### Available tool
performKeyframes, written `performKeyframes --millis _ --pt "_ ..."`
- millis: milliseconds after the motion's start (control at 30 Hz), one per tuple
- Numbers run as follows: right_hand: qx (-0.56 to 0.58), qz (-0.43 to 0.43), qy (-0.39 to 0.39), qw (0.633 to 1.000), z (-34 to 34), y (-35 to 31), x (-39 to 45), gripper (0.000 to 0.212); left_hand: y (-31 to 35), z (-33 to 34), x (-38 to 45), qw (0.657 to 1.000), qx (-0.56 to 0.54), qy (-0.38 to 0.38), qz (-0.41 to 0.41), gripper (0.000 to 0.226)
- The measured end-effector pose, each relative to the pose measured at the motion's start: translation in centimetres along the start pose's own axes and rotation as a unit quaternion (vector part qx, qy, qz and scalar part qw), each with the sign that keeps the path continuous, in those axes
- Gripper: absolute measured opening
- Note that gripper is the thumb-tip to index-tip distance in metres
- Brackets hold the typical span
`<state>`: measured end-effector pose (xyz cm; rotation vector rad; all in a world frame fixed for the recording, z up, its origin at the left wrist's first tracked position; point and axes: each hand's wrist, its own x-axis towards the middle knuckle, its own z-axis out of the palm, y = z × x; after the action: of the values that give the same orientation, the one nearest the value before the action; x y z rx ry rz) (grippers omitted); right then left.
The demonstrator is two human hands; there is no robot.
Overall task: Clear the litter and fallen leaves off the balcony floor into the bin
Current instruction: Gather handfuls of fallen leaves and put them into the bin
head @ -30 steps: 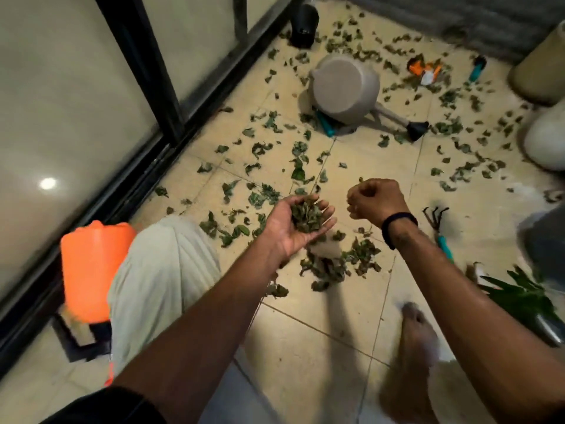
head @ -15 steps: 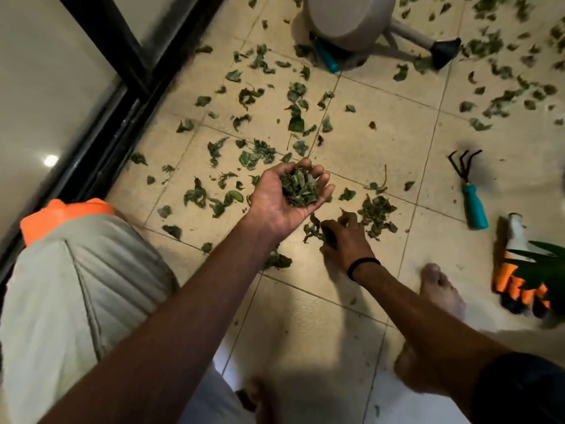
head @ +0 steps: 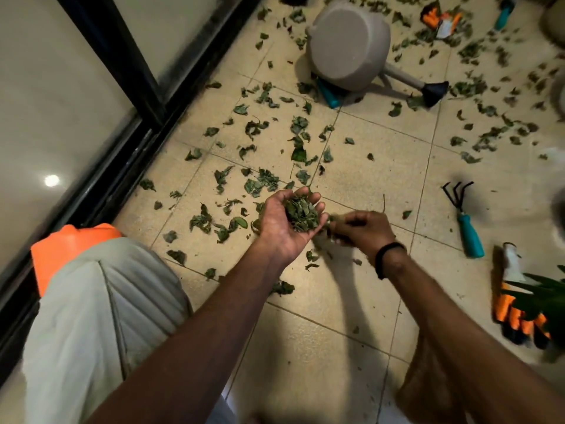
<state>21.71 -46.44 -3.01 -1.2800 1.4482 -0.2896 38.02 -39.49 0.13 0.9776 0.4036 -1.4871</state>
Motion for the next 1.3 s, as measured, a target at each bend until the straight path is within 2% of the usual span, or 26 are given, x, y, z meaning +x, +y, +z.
performKeyframes --millis 67,200,333,467,600,700,767,800,867,933,1033,1100,1200,1300 --pt "0.037 -0.031 -0.039 0.998 -1.7 -4.6 -1.6 0.019 -0.1 0.9 -0.1 1.0 0.0 0.003 0.01 0.029" --pt "0.005 -0.089 -0.105 0.99 -3.2 -10.9 -4.7 0.024 -0.3 2.8 -0.6 1.0 -0.005 0.01 -0.007 0.035" --pt "-0.12 -0.104 -0.17 0.973 -1.5 -13.1 -6.9 0.018 -0.6 3.8 -1.3 0.998 -0.01 -0.044 -0.043 0.046" --pt "-0.192 -0.122 -0.117 0.967 0.1 -13.2 -7.5 0.017 -0.2 3.6 -1.5 0.998 -0.013 -0.051 -0.034 0.035" --pt "-0.253 -0.162 -0.091 0.949 0.3 -14.0 -8.1 0.029 0.4 2.9 -1.5 0.997 -0.027 -0.067 -0.031 0.034" --pt "-0.251 -0.175 -0.105 0.946 0.0 -15.8 -9.2 0.028 1.1 2.6 -1.9 0.996 -0.017 -0.081 -0.011 0.044" --pt "-0.253 -0.179 -0.076 0.948 -0.6 -16.9 -9.4 0.025 1.4 2.6 -2.1 0.997 -0.032 -0.077 -0.007 0.035" --pt "-0.244 -0.178 -0.059 0.951 -1.0 -17.2 -9.3 0.023 1.6 2.6 -2.2 0.996 -0.051 -0.073 -0.009 0.037" --pt "-0.187 -0.176 -0.05 0.965 -1.6 -17.7 -8.9 0.017 1.6 2.6 -2.1 0.993 -0.082 -0.076 -0.025 0.048" --pt "-0.134 -0.169 -0.067 0.974 -1.8 -17.7 -8.6 0.017 1.5 2.5 -1.9 0.99 -0.1 -0.097 -0.028 0.048" --pt "-0.179 -0.182 -0.081 0.963 -1.8 -16.8 -8.1 0.021 1.1 2.6 -1.9 0.988 -0.094 -0.116 -0.03 0.036" --pt "-0.215 -0.193 -0.084 0.954 -1.6 -16.3 -8.0 0.021 0.8 2.7 -1.6 0.989 -0.078 -0.118 -0.03 0.037" --pt "-0.237 -0.21 -0.054 0.947 -1.9 -16.4 -7.9 0.019 0.5 3.0 -1.5 0.987 -0.088 -0.132 -0.03 0.038" --pt "-0.148 -0.21 0.01 0.966 -3.3 -16.2 -6.9 0.018 0.4 3.1 -1.2 0.977 -0.126 -0.165 -0.049 0.03"
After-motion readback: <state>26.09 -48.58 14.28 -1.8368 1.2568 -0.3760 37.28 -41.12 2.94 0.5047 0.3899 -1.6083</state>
